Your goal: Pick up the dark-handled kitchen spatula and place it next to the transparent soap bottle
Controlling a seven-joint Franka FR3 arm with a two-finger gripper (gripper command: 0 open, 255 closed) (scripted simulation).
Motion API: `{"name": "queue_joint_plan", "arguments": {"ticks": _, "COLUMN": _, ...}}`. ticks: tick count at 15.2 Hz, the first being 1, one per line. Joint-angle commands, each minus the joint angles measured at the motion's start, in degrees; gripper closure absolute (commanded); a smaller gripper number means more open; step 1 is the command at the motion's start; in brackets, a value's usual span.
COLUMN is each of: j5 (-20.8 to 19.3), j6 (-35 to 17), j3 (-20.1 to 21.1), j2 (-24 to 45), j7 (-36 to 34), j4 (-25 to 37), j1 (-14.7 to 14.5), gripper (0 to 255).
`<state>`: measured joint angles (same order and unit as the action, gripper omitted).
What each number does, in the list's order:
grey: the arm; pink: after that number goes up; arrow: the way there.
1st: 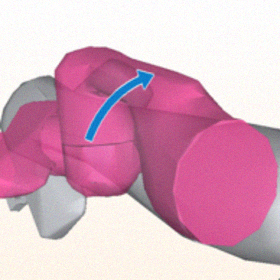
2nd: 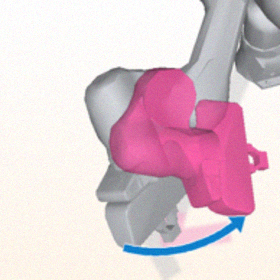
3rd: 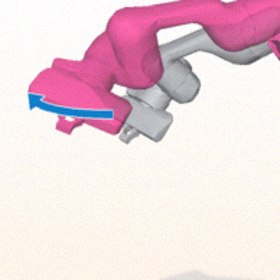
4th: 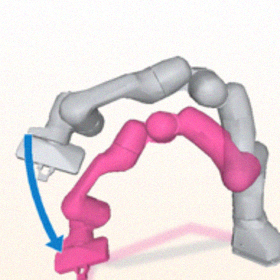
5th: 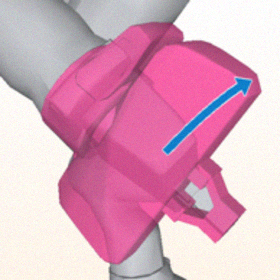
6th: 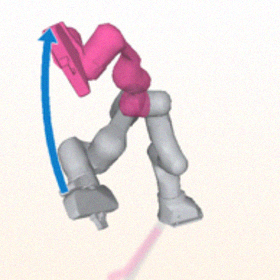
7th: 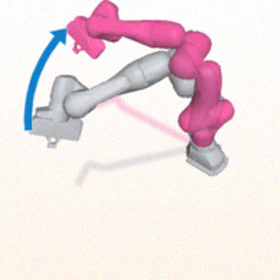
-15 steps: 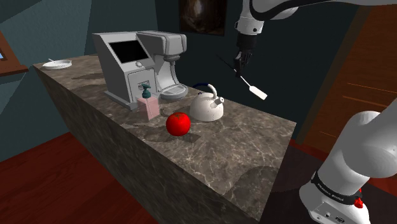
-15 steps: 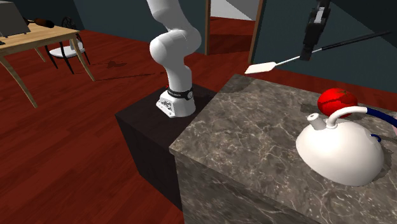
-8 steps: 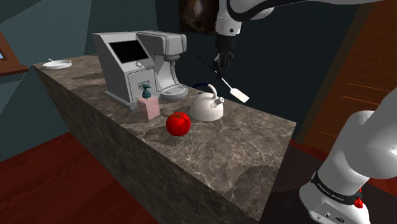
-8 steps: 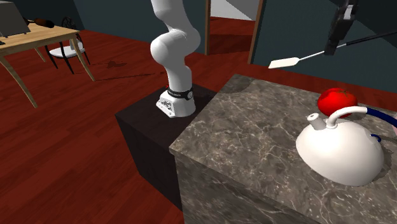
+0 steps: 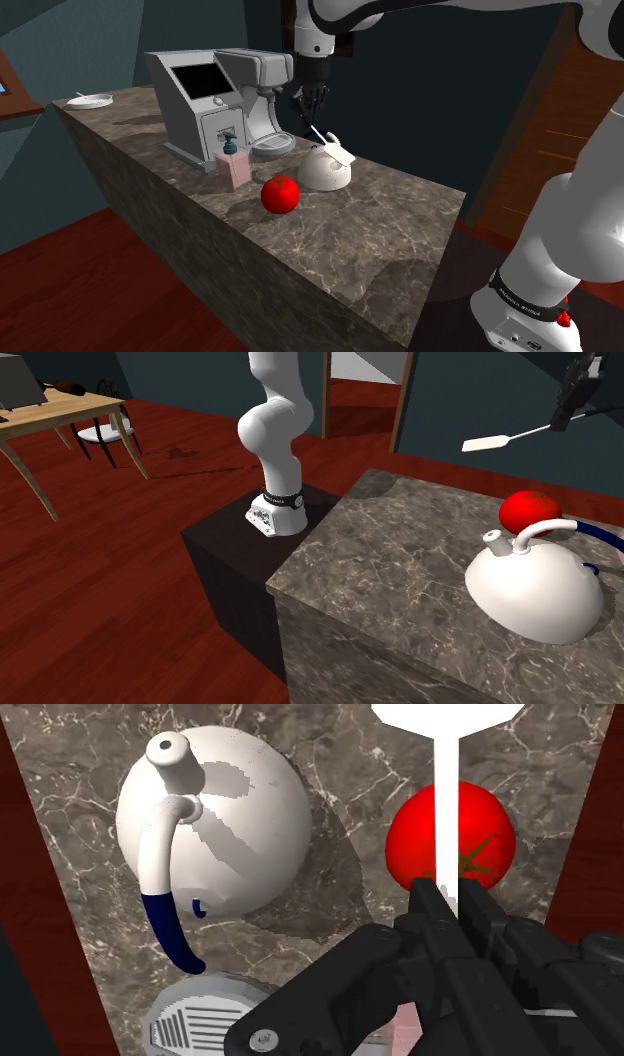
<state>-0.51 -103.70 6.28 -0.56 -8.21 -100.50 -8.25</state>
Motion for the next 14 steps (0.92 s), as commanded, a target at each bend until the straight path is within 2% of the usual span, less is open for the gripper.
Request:
{"name": "queue_joint_plan", "arguments": {"ticks": 1, "j5": -0.5, "j6": 0.9, "j3": 1.2, "j2": 3.4, "j7": -2.6, "j4": 4.2, "j1": -1.2, "gripper": 255}}
{"name": "queue_joint_plan", "arguments": {"ticks": 7, "j5": -3.1, "j6": 4.9, "j3": 3.6, "j2": 15.4, "j7": -8.7, "j4": 20.0, "j1": -5.1, "gripper": 255}}
{"name": "queue_joint_plan", "arguments": {"ticks": 10, "j5": -4.7, "j6": 8.4, "j3": 4.3, "j2": 22.8, "j7": -11.4, "j4": 30.6, "j1": -7.7, "gripper": 255}}
{"name": "queue_joint_plan", "arguments": {"ticks": 11, "j5": -5.5, "j6": 10.4, "j3": 4.5, "j2": 26.6, "j7": -12.4, "j4": 36.4, "j1": -9.0, "gripper": 255}}
{"name": "queue_joint_plan", "arguments": {"ticks": 14, "j5": -5.3, "j6": 7.6, "j3": 4.4, "j2": 25.8, "j7": -12.5, "j4": 32.8, "j1": -8.8, "gripper": 255}}
